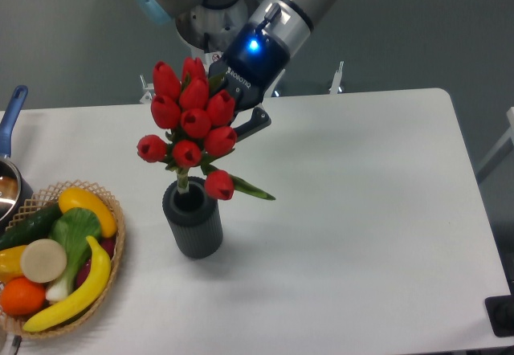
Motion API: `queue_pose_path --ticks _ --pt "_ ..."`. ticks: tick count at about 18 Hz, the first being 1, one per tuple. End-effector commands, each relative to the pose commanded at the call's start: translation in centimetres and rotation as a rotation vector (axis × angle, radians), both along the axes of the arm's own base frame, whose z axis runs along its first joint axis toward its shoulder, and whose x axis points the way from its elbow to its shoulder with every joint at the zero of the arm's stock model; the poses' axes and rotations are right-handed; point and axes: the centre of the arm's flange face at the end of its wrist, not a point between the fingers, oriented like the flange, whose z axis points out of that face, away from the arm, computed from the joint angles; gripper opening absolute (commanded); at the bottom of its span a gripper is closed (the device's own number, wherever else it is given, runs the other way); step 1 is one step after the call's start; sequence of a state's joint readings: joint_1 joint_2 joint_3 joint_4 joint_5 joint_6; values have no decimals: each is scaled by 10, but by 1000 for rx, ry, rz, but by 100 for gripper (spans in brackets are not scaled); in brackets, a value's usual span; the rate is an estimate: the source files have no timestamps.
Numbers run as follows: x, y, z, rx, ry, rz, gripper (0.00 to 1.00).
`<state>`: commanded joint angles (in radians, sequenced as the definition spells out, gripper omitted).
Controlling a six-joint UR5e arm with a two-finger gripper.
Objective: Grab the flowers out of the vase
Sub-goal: 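Lift the gripped tulips straight up out of the grey vase, then carry the tulip bouquet up and away from the vase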
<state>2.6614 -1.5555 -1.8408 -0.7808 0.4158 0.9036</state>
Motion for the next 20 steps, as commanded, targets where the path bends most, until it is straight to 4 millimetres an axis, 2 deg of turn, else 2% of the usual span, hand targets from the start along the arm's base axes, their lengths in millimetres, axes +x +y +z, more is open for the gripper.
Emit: queue_pose_path --ticks 4,7,8,11,13,15,16,18,20 --pt "-7 -5 21 23 -7 20 40" --pt "-30 -19 51 35 -19 90 40" --pt "-38 -26 54 38 -13 110 40" --pt "-67 -52 51 42 -11 176 40" --pt "-91 -77 51 68 -23 219 40" --pt "-121 -108 44 92 -31 270 40" --pt "-143 -123 34 111 -42 288 40" --pt "-166 -134 17 126 -39 293 40" --pt "-174 -144 13 129 -7 302 40"
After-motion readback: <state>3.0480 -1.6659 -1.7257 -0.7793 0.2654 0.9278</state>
